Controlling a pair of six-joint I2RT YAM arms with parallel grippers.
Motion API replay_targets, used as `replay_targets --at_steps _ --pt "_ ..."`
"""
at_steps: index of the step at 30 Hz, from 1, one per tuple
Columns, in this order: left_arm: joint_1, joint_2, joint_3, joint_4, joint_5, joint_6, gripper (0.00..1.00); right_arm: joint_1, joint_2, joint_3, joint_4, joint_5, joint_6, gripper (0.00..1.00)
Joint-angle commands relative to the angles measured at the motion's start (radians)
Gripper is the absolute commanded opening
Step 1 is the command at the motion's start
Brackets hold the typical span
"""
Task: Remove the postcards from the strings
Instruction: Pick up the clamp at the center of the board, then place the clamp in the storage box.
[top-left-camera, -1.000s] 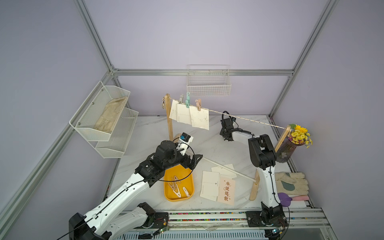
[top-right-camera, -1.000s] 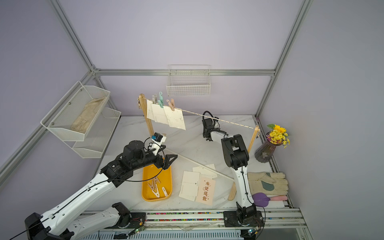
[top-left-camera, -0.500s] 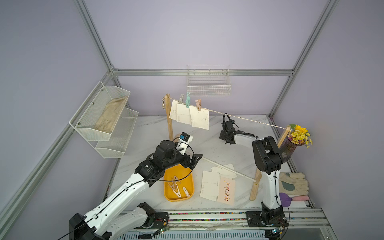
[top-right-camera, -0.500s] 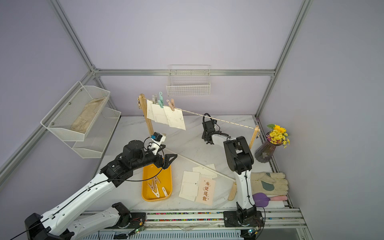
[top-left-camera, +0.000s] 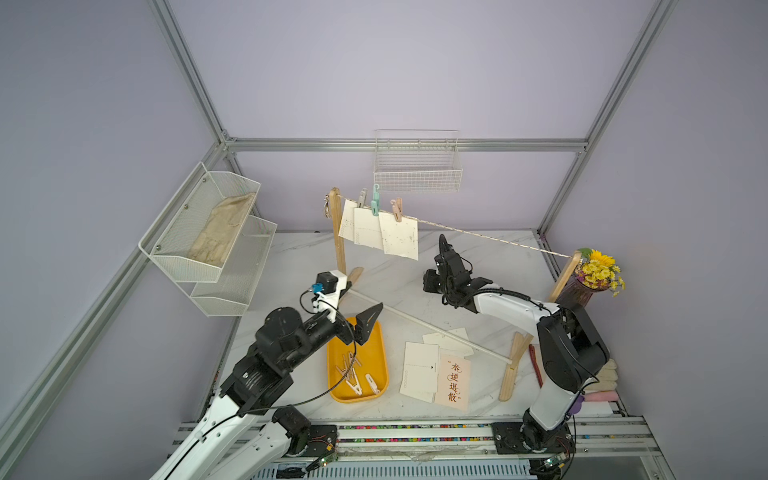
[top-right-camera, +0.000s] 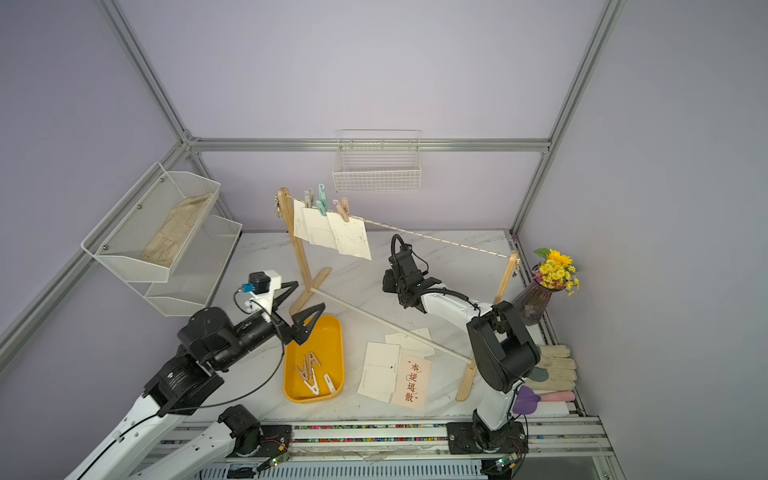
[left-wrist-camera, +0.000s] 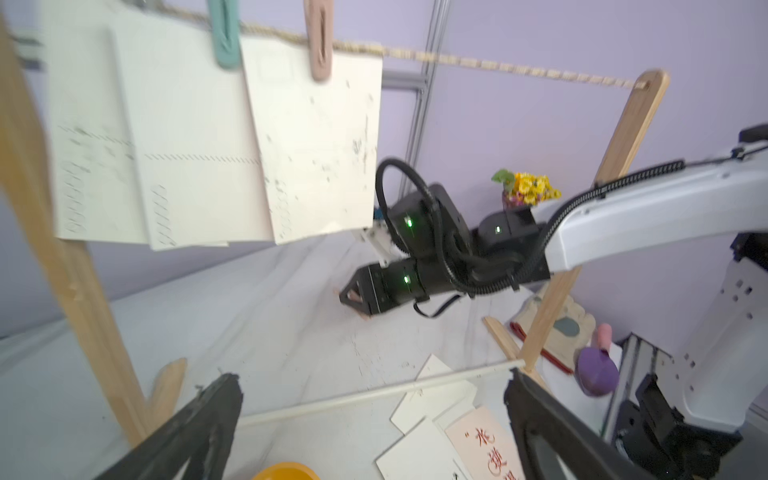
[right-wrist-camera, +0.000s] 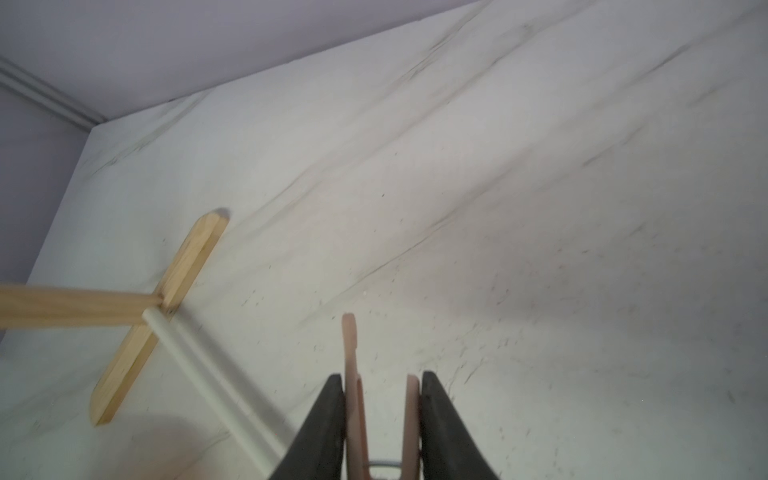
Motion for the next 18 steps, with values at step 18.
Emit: replay_targets --at_steps 18 --pt "0.005 -0.116 0.04 0.06 -0.317 0.078 1.0 0.448 -0.011 -0.084 0.228 -0.323 -0.087 0.32"
